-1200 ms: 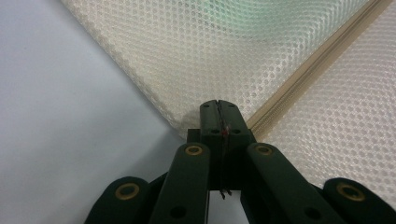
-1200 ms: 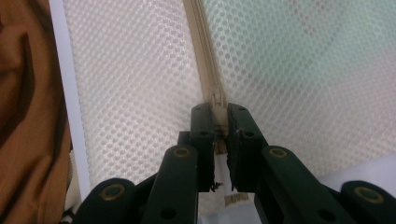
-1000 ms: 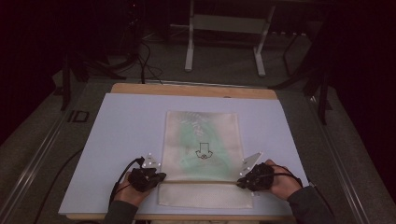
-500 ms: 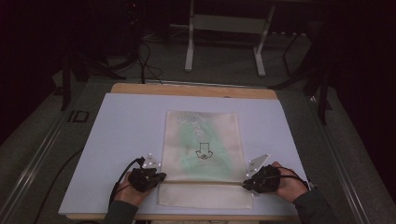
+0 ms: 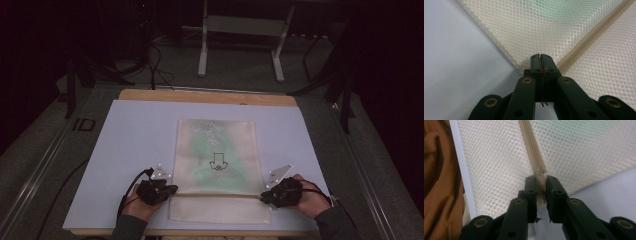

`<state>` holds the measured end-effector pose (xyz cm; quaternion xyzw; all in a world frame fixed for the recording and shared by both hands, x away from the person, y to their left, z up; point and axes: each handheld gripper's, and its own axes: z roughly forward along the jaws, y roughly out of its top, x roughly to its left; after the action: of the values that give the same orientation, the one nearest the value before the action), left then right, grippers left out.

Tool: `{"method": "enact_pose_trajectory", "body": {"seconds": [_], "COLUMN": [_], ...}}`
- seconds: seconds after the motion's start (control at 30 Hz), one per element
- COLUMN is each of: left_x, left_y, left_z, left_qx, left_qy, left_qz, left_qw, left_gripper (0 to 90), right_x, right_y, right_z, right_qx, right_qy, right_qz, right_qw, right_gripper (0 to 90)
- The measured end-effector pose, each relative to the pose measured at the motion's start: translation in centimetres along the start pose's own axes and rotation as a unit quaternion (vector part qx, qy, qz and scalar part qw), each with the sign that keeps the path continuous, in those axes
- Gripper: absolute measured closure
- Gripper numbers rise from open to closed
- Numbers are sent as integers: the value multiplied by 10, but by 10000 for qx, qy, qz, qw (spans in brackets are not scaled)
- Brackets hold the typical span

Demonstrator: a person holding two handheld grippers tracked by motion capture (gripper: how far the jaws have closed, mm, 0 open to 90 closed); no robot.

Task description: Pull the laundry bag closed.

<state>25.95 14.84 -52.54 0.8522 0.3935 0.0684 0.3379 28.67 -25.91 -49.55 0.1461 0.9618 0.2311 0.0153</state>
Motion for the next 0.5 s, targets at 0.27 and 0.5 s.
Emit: {"method": "enact_pose_trajectory", "body": {"seconds": [0.27,0.5], "left_x": [-2,-4], "left_y": [1,3], "left_z": [-1,-2], "left_qx": [11,26], "left_qy": [-38,18], "left_qz": [38,121], "left_qw": [10000,9999], "left_gripper": [844,840], "right_x": [-2,-6], "right_y": [-9,-11], "right_z": [-11,-14], "right_qx": [-325,-648], "right_qy": [-84,-217], "right_qz": [205,457], "right_qw": [9992,9966], "right_gripper": [747,728]}}
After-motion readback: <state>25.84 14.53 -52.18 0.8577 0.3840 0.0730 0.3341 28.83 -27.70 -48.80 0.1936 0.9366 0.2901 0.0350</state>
